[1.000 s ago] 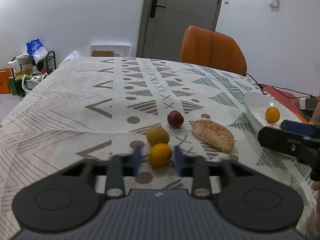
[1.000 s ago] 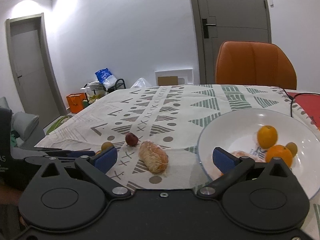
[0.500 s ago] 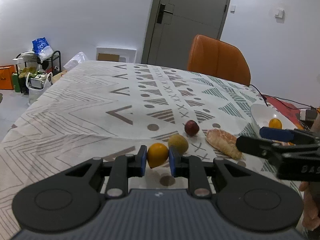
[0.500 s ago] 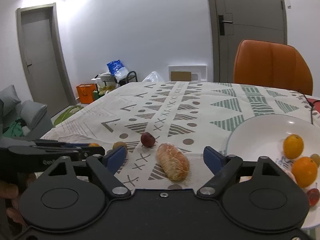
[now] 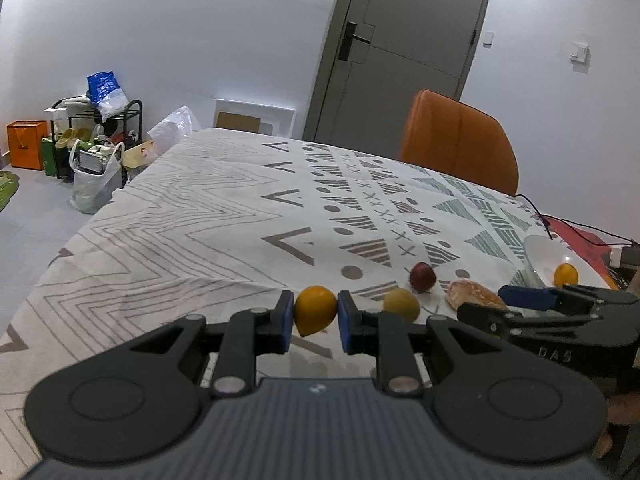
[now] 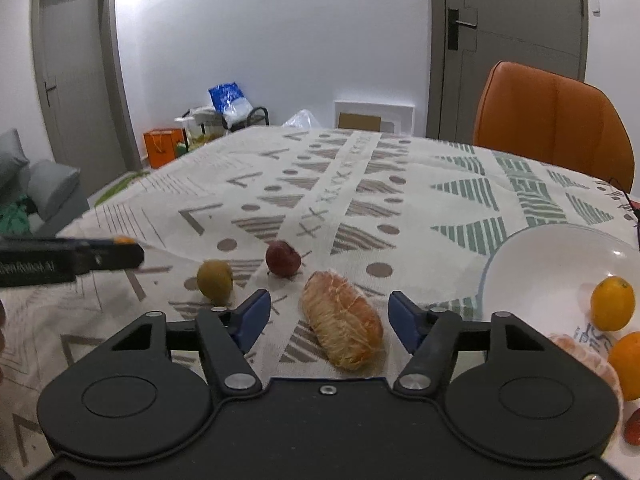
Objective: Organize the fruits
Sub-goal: 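Grasp the peeled pomelo segment with the right tool while the left tool grasps a mandarin, then lower the pomelo segment into the bowl with the right tool while the left drops the mandarin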
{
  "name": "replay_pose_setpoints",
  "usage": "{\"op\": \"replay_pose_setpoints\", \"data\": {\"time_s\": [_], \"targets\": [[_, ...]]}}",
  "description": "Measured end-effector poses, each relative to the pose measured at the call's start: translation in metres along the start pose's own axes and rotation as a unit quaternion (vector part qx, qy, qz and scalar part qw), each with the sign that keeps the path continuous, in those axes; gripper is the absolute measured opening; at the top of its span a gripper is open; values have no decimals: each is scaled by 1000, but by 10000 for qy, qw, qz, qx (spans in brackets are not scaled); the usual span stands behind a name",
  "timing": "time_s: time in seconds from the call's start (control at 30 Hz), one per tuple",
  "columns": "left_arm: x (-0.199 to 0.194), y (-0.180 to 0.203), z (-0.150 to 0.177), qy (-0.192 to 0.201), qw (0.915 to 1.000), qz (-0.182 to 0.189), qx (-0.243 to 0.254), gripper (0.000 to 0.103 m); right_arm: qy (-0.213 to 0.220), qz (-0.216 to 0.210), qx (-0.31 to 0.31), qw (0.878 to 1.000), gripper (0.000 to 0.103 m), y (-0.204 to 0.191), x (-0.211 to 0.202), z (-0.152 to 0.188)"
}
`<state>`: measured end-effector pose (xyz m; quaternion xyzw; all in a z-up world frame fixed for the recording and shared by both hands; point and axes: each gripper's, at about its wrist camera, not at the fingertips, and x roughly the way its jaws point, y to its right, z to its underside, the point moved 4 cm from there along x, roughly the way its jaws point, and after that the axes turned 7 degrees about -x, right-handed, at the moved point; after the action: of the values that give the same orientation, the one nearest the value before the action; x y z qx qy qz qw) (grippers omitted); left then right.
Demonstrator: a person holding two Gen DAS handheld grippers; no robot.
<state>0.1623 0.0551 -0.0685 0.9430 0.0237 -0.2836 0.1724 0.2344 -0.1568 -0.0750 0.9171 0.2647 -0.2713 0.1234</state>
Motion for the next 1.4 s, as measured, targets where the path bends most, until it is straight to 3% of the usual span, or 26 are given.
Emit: {"op": "replay_pose_setpoints", "data": {"time_s": [0.07,0.1,0.2,0.57,1.4], "targets": [[0,-2,-1,-21,10000,-38,-30,22,-43,168,-177,9997,59,-3,2,2],[0,-2,-2,-13,10000,-43,-36,22,-42,206,-236,9995,49,-5,1,3],[-2,0,-4,40,10000,-46,-16,21,-155,58,-118,9998,34,-2,2,5],[-4,12,-3,59,10000,12,76,22,163,-157,134,9997,32,6,-20,2],[1,81,-7,141,9977,425,518,21,665,434,798,9936,32,82,-68,8]]}}
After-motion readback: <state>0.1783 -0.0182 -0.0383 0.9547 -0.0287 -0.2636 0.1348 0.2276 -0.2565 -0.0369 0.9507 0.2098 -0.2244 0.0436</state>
